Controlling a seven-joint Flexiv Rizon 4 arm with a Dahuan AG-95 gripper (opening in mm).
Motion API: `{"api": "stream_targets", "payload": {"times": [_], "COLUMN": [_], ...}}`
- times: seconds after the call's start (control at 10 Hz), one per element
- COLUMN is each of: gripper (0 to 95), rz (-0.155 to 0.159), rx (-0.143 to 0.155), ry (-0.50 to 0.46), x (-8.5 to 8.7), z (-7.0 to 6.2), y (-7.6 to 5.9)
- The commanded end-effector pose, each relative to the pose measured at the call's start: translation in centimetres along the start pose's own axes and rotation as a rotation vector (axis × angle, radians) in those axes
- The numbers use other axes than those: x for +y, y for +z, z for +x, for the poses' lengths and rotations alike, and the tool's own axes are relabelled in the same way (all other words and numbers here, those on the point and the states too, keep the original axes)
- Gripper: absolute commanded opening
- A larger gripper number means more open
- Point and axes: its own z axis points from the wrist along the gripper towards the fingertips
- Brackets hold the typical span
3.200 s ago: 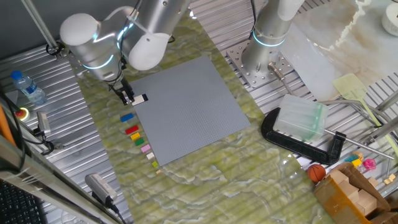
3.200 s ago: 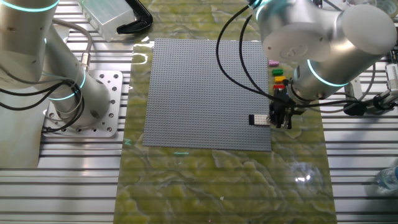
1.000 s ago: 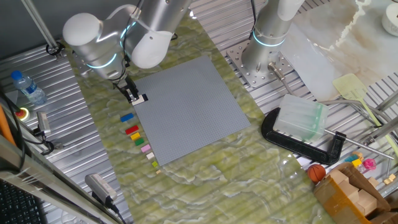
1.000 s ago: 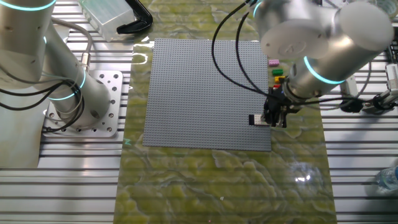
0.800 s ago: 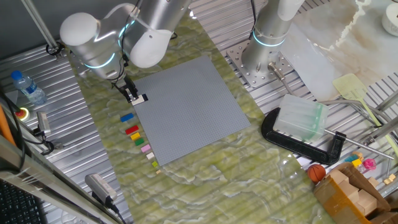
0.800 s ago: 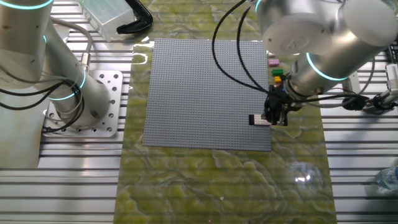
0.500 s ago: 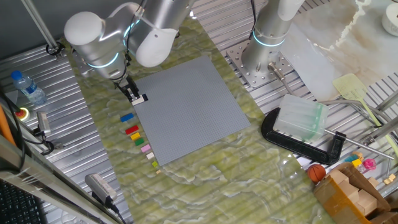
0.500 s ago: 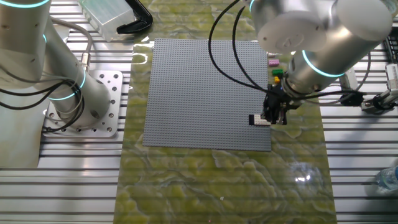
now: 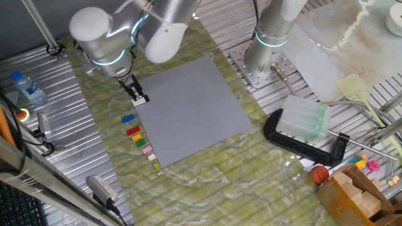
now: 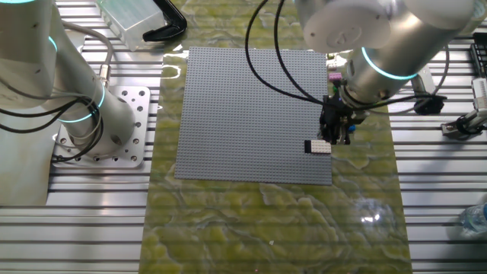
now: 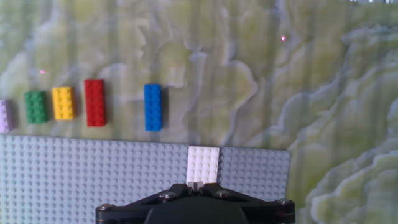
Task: Build with small Lego blocks
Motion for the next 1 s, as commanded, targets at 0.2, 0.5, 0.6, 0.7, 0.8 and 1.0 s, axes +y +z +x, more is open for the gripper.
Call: {"api": "stream_targets", "payload": {"times": [0.2, 0.5, 0.6, 0.7, 0.8, 1.0], "gripper": [0.0, 0.0, 0.0, 0.0, 0.0, 0.0], "rz": [-0.017, -0.030, -0.029, -0.028, -0.029, -0.027], "rx": [0.007, 0.017, 0.023, 0.025, 0.024, 0.023], "ry": [-0.053, -0.029, -0.027, -0.016, -0.014, -0.019], "x": [0.63, 0.98, 0.98, 0.96, 0.96, 0.97], "z": [-0.67, -0.25, -0.22, -0.19, -0.21, -0.21], "y": [-0.20, -0.69, -0.67, -0.65, -0.63, -0.63]}}
